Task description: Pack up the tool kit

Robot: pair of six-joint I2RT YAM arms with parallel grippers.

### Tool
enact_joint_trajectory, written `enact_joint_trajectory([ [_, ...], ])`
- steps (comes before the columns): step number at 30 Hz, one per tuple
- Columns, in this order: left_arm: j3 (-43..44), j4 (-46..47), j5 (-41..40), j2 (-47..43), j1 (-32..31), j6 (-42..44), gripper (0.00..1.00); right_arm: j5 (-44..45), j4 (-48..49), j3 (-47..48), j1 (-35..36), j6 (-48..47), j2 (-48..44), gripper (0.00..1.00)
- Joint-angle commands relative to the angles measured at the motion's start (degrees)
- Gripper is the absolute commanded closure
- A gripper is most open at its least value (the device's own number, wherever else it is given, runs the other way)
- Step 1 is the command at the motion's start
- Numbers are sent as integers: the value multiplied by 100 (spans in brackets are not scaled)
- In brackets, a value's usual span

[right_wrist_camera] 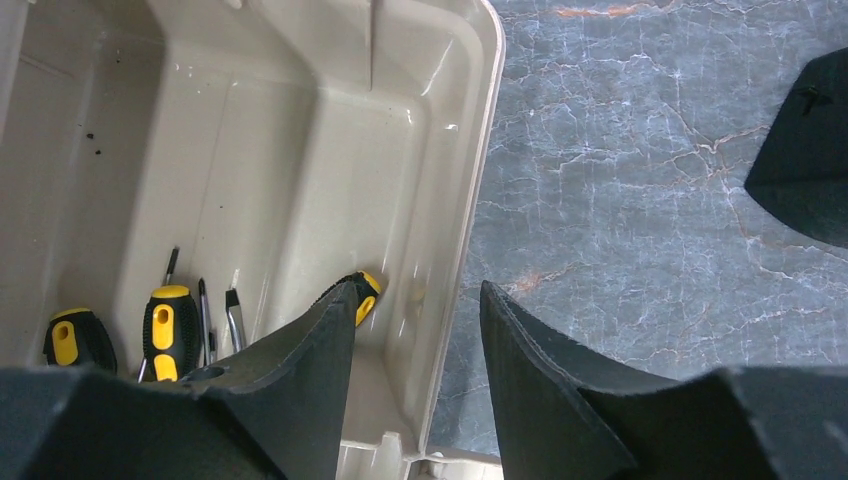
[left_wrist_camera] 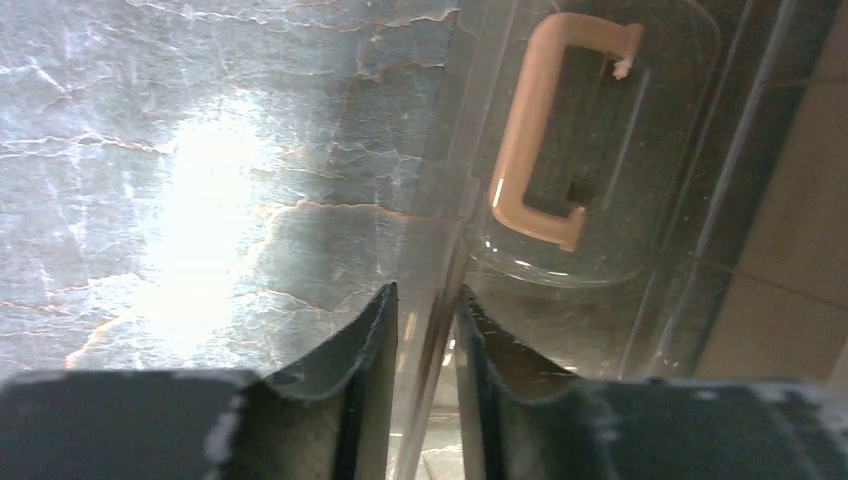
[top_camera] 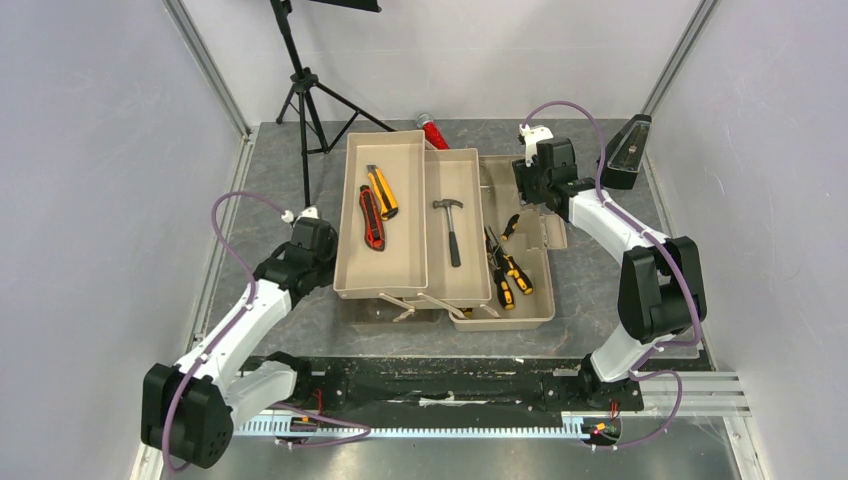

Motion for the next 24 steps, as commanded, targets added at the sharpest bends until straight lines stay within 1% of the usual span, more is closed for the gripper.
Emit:
enact_joint_trajectory([
  [1,100,-17,-534,-158,-129,-36,75,-129,303,90,-31,95,-183,49],
  [5,346,-145,-615,-413,-133,130,95,-172,329,70,-30,136,-241,49],
  [6,443,-202,-640,-481,-140,199,98,-198,332,64,-38,146,-257,49],
  [11,1036,-446,-794,-764,-148,821,98,-281,336,71,-38,216,-398,48],
  [16,1662,-614,-796,-877,-149,1584,98,-387,313,66,-45,450,-668,44],
  [19,1978,-657,-787,-862,-142,1966,98,-355,275,19,-41,616,-867,38],
  [24,2606,-749,-818,-737,-149,2541,98,-222,175,-129,-48,1146,-1231,33],
])
